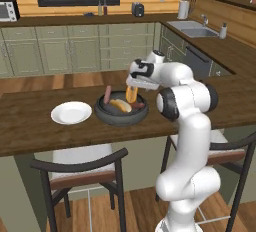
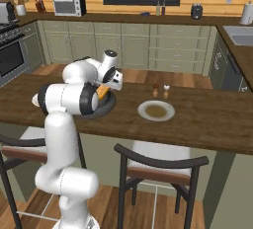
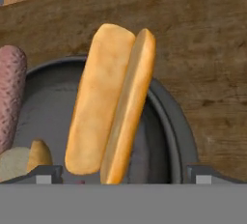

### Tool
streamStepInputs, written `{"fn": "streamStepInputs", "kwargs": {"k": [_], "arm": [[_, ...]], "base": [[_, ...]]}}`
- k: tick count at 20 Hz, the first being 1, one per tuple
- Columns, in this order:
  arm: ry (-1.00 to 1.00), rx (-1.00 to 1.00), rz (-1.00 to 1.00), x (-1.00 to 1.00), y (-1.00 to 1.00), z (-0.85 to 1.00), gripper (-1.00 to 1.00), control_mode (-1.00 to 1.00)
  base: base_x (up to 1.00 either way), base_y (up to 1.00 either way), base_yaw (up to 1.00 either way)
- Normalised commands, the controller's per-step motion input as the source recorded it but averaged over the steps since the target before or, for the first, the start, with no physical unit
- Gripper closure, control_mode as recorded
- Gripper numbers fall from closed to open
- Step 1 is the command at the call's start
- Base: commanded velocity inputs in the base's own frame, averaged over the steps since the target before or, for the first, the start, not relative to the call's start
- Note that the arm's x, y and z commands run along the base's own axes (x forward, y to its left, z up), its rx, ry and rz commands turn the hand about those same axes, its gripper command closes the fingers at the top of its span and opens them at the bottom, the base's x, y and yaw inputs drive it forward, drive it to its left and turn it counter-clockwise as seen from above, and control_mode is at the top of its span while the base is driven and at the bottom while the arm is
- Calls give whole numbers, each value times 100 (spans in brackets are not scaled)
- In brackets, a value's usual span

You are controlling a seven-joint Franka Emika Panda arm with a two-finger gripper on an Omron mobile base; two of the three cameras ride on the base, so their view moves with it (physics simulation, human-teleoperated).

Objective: Place one bun and one sausage from the bowl on each plate.

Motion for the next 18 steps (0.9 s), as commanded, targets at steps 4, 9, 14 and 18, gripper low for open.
{"fn": "streamStepInputs", "kwargs": {"k": [4, 9, 14, 18], "arm": [[0, 14, 0, 21, 11, -19, -100, -100], [0, 8, 0, 20, 24, -18, -100, -100], [0, 5, 0, 32, 22, -19, -100, -100], [0, 1, -1, 23, 23, -20, -100, -100]], "base": [[0, 0, 0], [0, 0, 0], [0, 0, 0], [0, 0, 0]]}}
